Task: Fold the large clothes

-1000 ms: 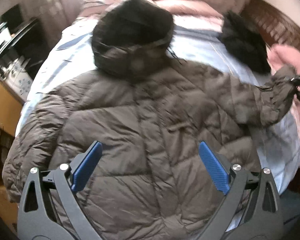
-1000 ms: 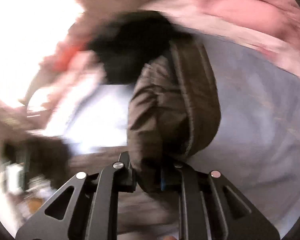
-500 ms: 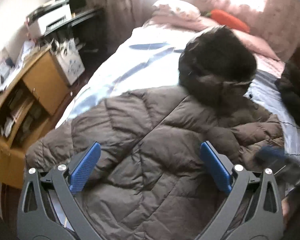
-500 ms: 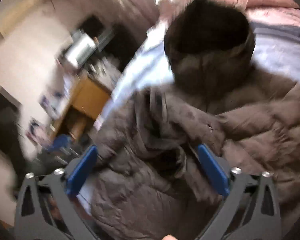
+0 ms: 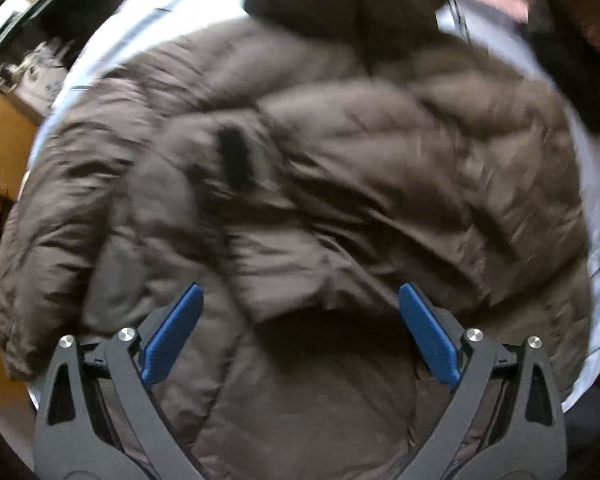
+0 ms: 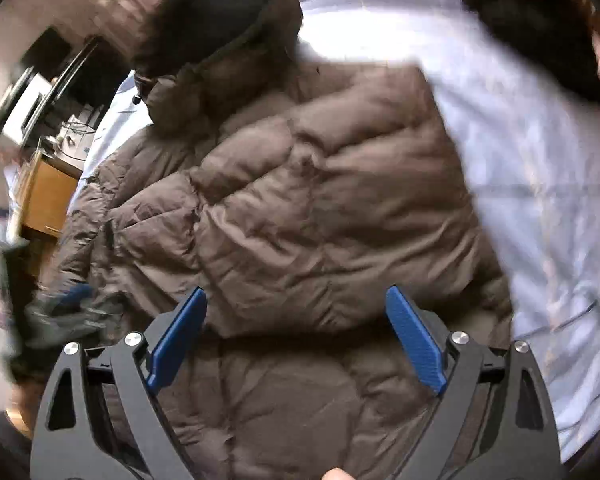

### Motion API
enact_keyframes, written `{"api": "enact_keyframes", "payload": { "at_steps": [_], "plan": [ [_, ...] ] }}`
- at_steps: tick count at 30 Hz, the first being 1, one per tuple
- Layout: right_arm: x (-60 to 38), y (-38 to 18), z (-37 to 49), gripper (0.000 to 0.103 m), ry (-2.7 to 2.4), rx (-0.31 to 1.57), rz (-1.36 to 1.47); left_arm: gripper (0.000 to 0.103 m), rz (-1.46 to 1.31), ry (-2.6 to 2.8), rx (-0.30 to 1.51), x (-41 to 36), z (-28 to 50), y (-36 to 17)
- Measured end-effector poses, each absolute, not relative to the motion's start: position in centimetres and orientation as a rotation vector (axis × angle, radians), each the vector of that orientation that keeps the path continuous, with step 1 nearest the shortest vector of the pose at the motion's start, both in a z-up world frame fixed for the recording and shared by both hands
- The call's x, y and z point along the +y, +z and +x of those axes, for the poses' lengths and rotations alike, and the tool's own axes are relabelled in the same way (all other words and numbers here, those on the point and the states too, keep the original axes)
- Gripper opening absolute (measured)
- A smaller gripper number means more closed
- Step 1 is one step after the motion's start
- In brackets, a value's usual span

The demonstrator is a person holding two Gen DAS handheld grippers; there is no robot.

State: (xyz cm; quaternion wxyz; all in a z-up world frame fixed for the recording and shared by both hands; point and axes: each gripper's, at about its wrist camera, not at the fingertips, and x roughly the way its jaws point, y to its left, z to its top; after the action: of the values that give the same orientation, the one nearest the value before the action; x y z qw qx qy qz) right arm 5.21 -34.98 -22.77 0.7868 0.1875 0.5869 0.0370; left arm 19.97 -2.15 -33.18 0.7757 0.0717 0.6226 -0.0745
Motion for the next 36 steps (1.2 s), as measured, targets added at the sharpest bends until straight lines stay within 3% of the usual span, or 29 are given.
{"api": "enact_keyframes", "payload": {
  "at_steps": [4,9,12,18,22,24,29,36],
  "plan": [
    [-34.1,-23.2,5.8,0.093,0.123,1.267,0.310,0.098,0.287,-0.110,1.325,-4.4,21.7,-36.4],
    [-34.1,-23.9,6.3,0.093,0.125,1.259,0.233,0.099,0.365,-0.034,1.168,-5.6,24.8,-35.4],
    [-33.9,-25.5,6.8,0.093,0.108,1.250,0.208,0.099,0.277,0.012,1.197,-4.7,26.1,-35.1],
    [-33.2,-25.9,8.2,0.093,0.069,1.025,0.019,0.099,0.274,-0.016,1.220,-4.3,25.1,-34.7],
    [-33.7,-32.0,10.6,0.093,-0.017,1.279,0.027,0.099,0.231,-0.052,1.252,-2.3,23.7,-33.4],
    [-34.1,-31.5,10.3,0.093,-0.030,1.252,0.081,0.099,0.181,-0.076,1.221,-1.1,23.2,-31.3],
    [-32.7,-26.6,9.0,0.097,0.032,1.199,0.078,0.101,-0.129,0.040,1.156,10.6,20.6,-26.7],
    [-31.4,-24.9,6.2,0.099,0.053,1.246,0.158,0.101,-0.928,0.524,1.327,30.6,10.7,-31.3]
  ]
}}
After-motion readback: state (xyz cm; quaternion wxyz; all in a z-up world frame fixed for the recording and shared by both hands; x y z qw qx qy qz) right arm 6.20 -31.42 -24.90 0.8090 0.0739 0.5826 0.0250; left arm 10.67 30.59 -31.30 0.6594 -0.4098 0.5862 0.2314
